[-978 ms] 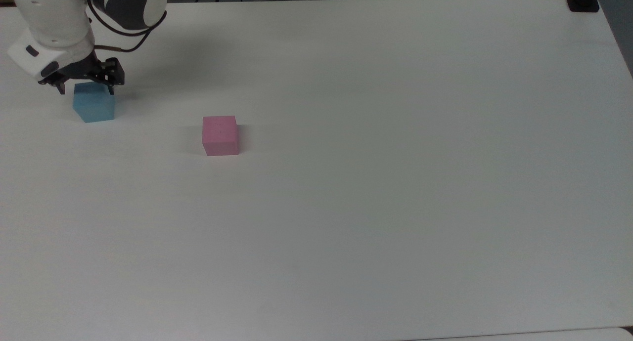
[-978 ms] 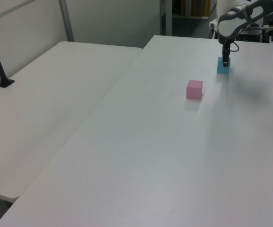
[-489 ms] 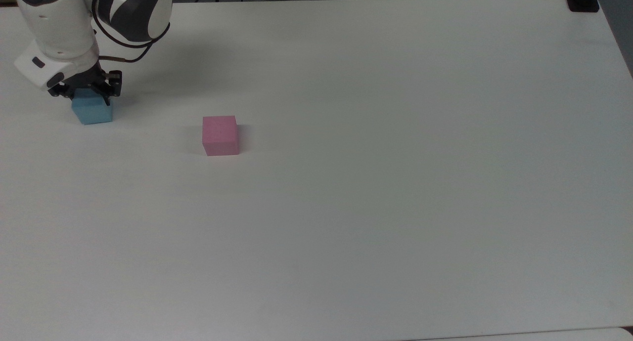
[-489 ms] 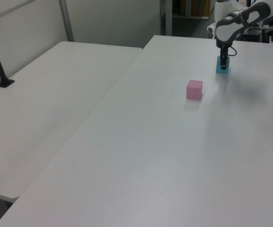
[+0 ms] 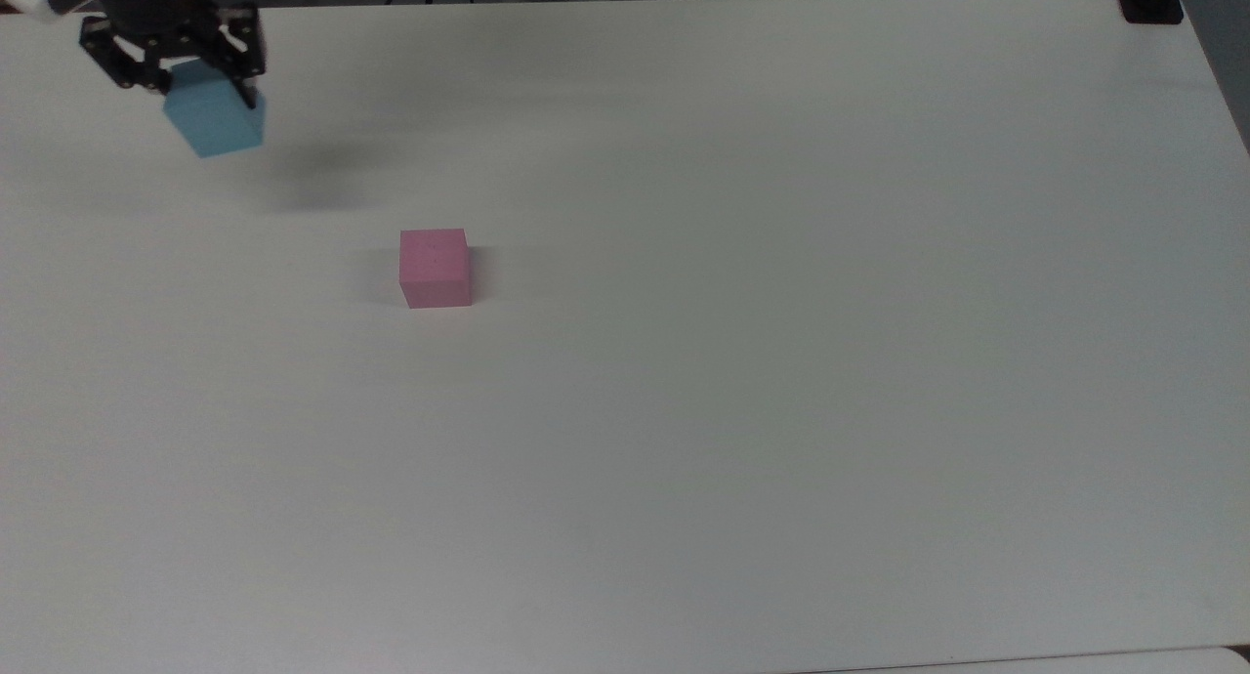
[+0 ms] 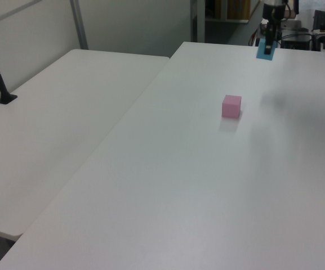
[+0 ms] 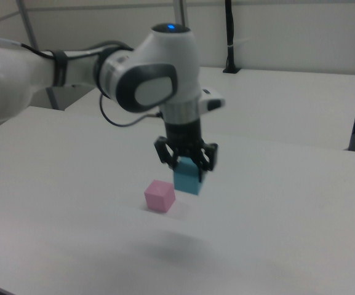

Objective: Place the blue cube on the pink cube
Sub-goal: 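Lift the light-blue cube and carry it above the pink cube, then lower the light-blue cube onto the pink cube and open the gripper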

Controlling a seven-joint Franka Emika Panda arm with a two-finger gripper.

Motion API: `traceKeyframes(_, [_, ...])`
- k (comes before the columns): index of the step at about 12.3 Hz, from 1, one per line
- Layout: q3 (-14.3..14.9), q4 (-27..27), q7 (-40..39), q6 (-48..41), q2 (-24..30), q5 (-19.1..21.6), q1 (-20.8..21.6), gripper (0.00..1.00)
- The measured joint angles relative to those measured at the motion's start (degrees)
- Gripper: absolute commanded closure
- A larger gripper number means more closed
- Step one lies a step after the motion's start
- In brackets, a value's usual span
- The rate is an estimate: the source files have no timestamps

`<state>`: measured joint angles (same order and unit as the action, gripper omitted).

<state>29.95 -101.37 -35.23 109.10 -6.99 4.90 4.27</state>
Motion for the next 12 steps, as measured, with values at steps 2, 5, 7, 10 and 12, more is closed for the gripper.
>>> traceKeyframes(2, [-2.4, 0.7, 9.0, -0.7, 0.2, 0.4, 4.6, 0.78])
traceKeyframes(5, [-10.3, 0.7, 18.9, -0.6, -1.5, -1.8, 6.1, 0.77])
traceKeyframes(7, [-11.8, 0.7, 19.8, 2.3, -3.9, -2.9, 6.1, 0.77])
traceKeyframes(10, [-11.8, 0.8, 19.8, 4.1, -7.2, -6.3, 5.8, 0.75])
traceKeyframes(12, [-11.8, 0.8, 19.8, 5.5, -8.5, -6.8, 5.8, 0.70])
